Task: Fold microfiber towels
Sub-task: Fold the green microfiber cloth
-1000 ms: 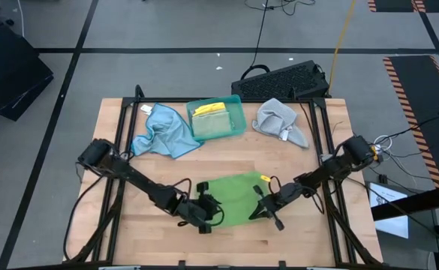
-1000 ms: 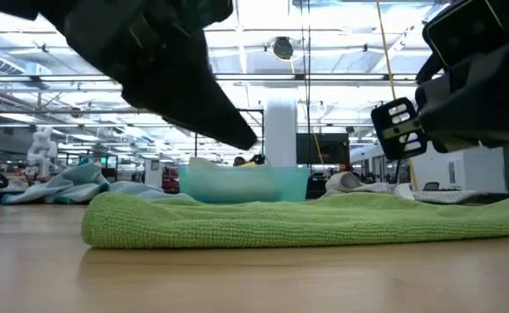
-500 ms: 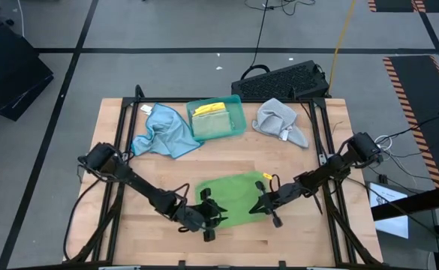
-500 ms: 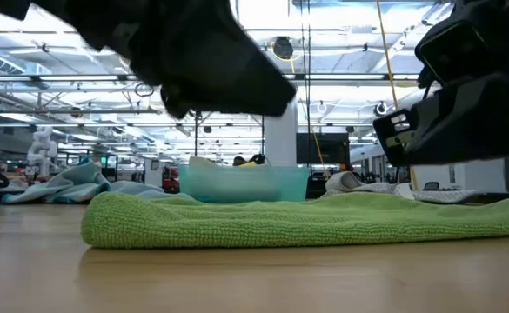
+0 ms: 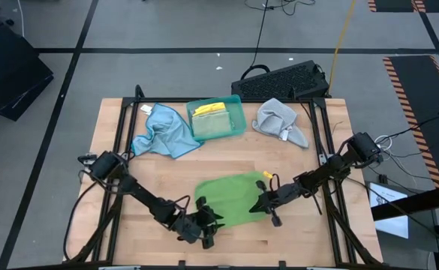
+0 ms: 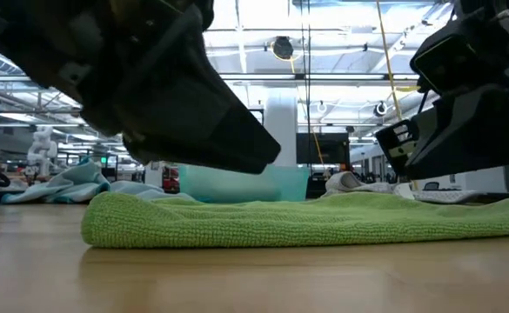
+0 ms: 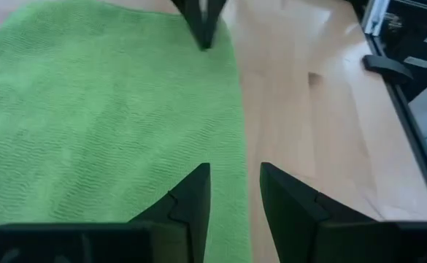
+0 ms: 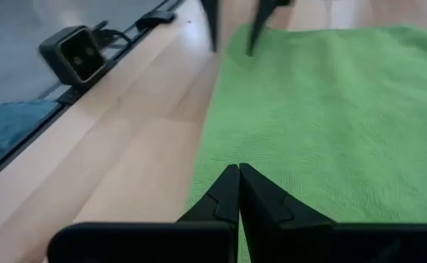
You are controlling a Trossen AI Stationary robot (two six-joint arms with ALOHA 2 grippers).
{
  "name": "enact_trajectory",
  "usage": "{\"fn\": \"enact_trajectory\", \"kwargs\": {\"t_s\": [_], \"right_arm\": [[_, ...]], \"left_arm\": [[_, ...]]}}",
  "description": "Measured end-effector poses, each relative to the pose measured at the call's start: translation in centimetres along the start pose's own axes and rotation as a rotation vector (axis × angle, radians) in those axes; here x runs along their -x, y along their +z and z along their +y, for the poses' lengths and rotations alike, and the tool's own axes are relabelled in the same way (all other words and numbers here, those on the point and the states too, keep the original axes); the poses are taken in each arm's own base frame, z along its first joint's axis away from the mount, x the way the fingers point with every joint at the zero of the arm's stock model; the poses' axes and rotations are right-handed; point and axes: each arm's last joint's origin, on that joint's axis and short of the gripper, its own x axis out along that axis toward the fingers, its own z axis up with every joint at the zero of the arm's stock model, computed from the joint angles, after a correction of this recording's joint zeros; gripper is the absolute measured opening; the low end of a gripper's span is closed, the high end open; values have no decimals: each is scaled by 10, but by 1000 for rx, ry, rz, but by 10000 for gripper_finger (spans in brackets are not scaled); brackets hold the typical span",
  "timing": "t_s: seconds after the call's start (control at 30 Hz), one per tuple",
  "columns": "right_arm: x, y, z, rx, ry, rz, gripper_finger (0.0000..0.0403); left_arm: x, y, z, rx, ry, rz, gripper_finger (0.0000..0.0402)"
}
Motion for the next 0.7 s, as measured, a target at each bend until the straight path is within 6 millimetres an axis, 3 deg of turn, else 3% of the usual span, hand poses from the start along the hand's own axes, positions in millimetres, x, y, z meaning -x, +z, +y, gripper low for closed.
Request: {"fn": "enact_trajectory", "kwargs": {"t_s": [0.33, 0.6, 0.7], "right_arm": [[0, -1, -2, -106, -59, 0, 2], [0, -1, -2, -124, -58, -1, 2], [0, -1, -2, -135, -58, 0, 2]], "left_arm": [[3, -3, -1, -24, 36, -5, 116], [1, -2, 0, -169, 42, -3, 48], [-1, 1, 3, -131, 42, -7, 23]]}}
